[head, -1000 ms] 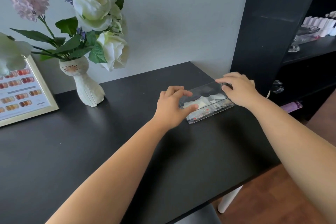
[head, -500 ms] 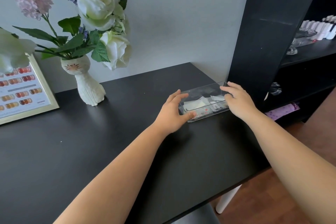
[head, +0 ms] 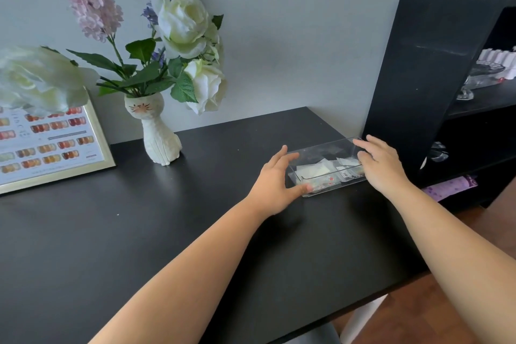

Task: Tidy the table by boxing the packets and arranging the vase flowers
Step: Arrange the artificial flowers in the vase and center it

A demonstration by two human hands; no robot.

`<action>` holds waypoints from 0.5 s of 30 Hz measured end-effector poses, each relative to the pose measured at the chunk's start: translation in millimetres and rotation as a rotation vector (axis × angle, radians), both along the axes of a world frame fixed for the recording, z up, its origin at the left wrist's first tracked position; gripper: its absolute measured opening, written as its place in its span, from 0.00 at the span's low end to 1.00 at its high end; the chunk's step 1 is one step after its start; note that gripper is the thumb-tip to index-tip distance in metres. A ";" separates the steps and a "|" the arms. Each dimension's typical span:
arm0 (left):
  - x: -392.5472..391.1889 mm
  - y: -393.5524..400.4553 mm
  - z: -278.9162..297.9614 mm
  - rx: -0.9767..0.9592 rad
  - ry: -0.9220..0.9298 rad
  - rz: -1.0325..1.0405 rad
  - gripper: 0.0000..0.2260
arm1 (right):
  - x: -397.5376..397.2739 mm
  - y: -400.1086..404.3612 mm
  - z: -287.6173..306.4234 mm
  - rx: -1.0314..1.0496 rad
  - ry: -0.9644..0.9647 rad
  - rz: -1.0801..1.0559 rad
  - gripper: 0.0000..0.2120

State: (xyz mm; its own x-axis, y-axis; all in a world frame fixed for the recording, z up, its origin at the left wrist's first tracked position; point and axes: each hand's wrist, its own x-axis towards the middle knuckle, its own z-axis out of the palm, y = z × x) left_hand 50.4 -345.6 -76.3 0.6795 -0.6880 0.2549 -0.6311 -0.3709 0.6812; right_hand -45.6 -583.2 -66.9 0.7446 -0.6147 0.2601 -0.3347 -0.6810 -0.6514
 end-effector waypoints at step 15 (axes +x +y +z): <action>72.2 204.5 -8.3 -0.119 0.041 0.508 0.22 | 84.2 163.7 50.3 -0.153 -0.189 0.396 0.15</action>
State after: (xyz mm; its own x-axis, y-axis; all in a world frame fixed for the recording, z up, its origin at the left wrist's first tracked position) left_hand 122.6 -141.1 -84.5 0.9312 -0.2368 0.2772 -0.3634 -0.5423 0.7575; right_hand 38.6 -419.6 -16.6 0.8451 -0.2361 0.4797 0.0859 -0.8256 -0.5577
